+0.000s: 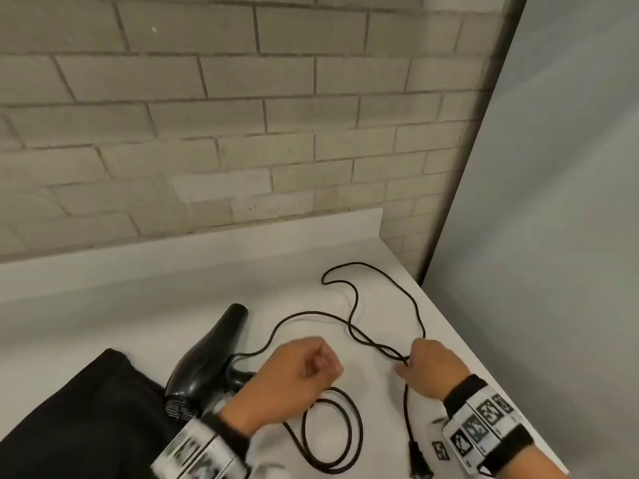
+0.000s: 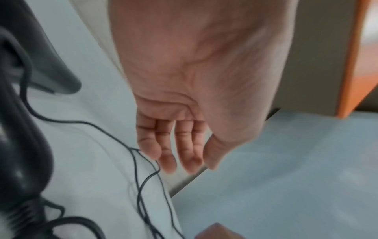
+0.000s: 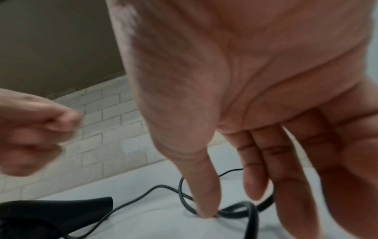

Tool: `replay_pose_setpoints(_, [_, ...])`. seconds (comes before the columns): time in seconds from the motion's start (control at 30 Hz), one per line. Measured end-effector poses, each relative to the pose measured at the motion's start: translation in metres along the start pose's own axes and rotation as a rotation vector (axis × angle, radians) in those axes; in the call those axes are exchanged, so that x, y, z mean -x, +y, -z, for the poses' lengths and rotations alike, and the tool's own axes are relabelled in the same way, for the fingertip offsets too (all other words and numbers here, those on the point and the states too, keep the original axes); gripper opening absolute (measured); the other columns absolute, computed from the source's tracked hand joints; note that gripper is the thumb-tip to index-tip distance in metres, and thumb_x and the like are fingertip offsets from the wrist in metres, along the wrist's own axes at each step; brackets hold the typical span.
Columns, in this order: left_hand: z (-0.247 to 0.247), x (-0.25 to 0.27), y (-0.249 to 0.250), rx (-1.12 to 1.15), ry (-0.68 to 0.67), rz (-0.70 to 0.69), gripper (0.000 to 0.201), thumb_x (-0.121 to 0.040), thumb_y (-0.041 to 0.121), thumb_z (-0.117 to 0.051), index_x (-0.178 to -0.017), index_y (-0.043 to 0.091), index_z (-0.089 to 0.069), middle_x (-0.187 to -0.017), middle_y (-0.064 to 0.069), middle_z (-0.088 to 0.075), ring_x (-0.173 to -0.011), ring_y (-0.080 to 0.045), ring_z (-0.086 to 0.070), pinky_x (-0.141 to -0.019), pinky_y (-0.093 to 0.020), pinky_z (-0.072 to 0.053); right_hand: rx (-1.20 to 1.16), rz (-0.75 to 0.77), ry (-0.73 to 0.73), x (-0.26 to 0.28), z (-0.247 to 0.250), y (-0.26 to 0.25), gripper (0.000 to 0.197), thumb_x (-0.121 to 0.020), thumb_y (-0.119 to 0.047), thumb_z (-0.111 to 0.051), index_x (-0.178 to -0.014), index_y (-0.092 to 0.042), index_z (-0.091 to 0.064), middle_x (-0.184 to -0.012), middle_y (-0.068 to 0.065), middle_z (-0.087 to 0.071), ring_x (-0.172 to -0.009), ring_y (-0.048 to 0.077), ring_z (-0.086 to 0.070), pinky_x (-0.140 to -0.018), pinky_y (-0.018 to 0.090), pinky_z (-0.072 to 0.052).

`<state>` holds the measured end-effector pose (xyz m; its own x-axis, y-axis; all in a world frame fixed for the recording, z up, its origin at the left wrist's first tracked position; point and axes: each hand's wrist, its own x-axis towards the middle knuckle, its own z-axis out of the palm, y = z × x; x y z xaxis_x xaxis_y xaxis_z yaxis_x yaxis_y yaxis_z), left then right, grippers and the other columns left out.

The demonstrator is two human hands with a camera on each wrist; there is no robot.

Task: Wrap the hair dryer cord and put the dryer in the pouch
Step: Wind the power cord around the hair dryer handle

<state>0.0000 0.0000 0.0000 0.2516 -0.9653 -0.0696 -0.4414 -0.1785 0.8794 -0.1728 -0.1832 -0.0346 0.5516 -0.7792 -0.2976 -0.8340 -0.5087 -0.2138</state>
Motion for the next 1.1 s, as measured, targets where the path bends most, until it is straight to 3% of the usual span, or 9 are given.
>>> replay_pose_setpoints(0.17, [-0.025, -0.086, -0.018, -0.253, 0.185, 0.237, 0.023, -0.090, 0.037, -0.067, -0.099, 0.015, -0.065, -0.093, 0.004, -0.065, -0.089, -0.012, -0.062, -0.074, -0.016, -0.044, 0.077, -0.098, -0.212, 0.014, -0.019, 0.003, 0.062, -0.083, -0.065, -0.057, -0.120, -0.016, -0.054, -0.123, 0.003, -0.059, -0.112, 0.023, -0.058, -0.087, 0.032, -0.046])
replay_pose_setpoints(0.27, [-0.037, -0.113, -0.032, -0.415, 0.085, 0.378, 0.046, -0.093, 0.046, -0.059, -0.120, 0.009, -0.056, -0.122, -0.008, -0.058, -0.111, -0.024, -0.059, -0.089, -0.030, -0.047, 0.027, -0.068, -0.222, 0.021, -0.032, 0.006, 0.035, -0.089, -0.055, -0.054, -0.095, -0.021, -0.047, -0.110, 0.001, -0.056, -0.107, 0.023, -0.057, -0.080, 0.031, -0.042])
replay_pose_setpoints(0.33, [-0.044, -0.127, -0.041, -0.435, 0.075, 0.414, 0.048, -0.092, 0.049, -0.058, -0.118, 0.008, -0.057, -0.121, -0.010, -0.059, -0.109, -0.027, -0.061, -0.086, -0.032, -0.048, -0.044, -0.039, -0.184, 0.022, -0.038, 0.011, 0.030, -0.095, -0.039, -0.050, -0.076, -0.025, -0.031, -0.094, -0.001, -0.046, -0.090, 0.021, -0.051, -0.070, 0.029, -0.036])
replay_pose_setpoints(0.43, [-0.052, -0.141, -0.053, -0.344, 0.120, 0.356, 0.025, -0.092, 0.039, -0.059, -0.093, 0.014, -0.059, -0.100, -0.005, -0.063, -0.090, -0.022, -0.061, -0.079, -0.033, -0.050, -0.086, 0.029, -0.074, 0.019, -0.042, 0.022, 0.027, -0.096, -0.018, -0.043, -0.073, -0.023, -0.029, -0.081, -0.001, -0.041, -0.074, 0.021, -0.043, -0.056, 0.025, -0.028])
replay_pose_setpoints(0.57, [-0.053, -0.145, -0.063, -0.249, 0.147, 0.229, 0.030, -0.095, 0.022, -0.054, -0.067, 0.019, -0.045, -0.068, 0.003, -0.050, -0.064, -0.014, -0.046, -0.067, -0.030, -0.045, -0.077, 0.105, 0.155, 0.006, -0.018, 0.037, 0.025, -0.091, -0.004, -0.046, -0.107, -0.018, -0.059, -0.093, 0.010, -0.065, -0.084, 0.032, -0.063, -0.065, 0.034, -0.041])
replay_pose_setpoints(0.63, [-0.052, -0.140, -0.062, -0.260, 0.113, 0.157, 0.025, -0.095, 0.022, -0.056, -0.071, 0.016, -0.054, -0.077, 0.002, -0.053, -0.069, -0.013, -0.049, -0.067, -0.024, -0.044, 0.021, 0.126, 0.260, -0.005, -0.002, 0.040, 0.038, -0.087, 0.001, -0.050, -0.119, -0.016, -0.063, -0.089, 0.011, -0.064, -0.080, 0.034, -0.063, -0.063, 0.037, -0.041])
replay_pose_setpoints(0.8, [-0.041, -0.131, -0.064, -0.459, -0.060, -0.027, 0.011, -0.088, 0.031, -0.060, -0.094, 0.023, -0.063, -0.144, 0.004, -0.042, -0.126, -0.024, -0.037, -0.105, -0.039, -0.038, 0.192, 0.254, 0.350, -0.032, 0.033, 0.021, 0.030, -0.083, 0.005, -0.052, -0.108, -0.007, -0.063, -0.098, 0.015, -0.057, -0.078, 0.032, -0.056, -0.067, 0.040, -0.046])
replay_pose_setpoints(0.97, [-0.034, -0.125, -0.057, -0.384, -0.213, -0.006, 0.010, -0.086, 0.022, -0.059, -0.089, 0.012, -0.059, -0.097, -0.001, -0.056, -0.087, -0.020, -0.054, -0.076, -0.026, -0.044, 0.215, 0.495, 0.335, -0.071, 0.031, 0.003, 0.046, -0.079, 0.012, -0.052, -0.115, -0.013, -0.066, -0.103, 0.009, -0.059, -0.087, 0.029, -0.057, -0.075, 0.038, -0.046])
replay_pose_setpoints(1.1, [-0.034, -0.119, -0.058, -0.355, -0.275, 0.003, 0.020, -0.085, 0.027, -0.065, -0.104, 0.021, -0.062, -0.108, 0.003, -0.053, -0.092, -0.012, -0.051, -0.081, -0.020, -0.043, 0.209, 0.537, 0.364, -0.089, 0.017, -0.003, 0.037, -0.085, 0.004, -0.057, -0.104, -0.024, -0.070, -0.093, -0.002, -0.069, -0.090, 0.027, -0.058, -0.076, 0.036, -0.039])
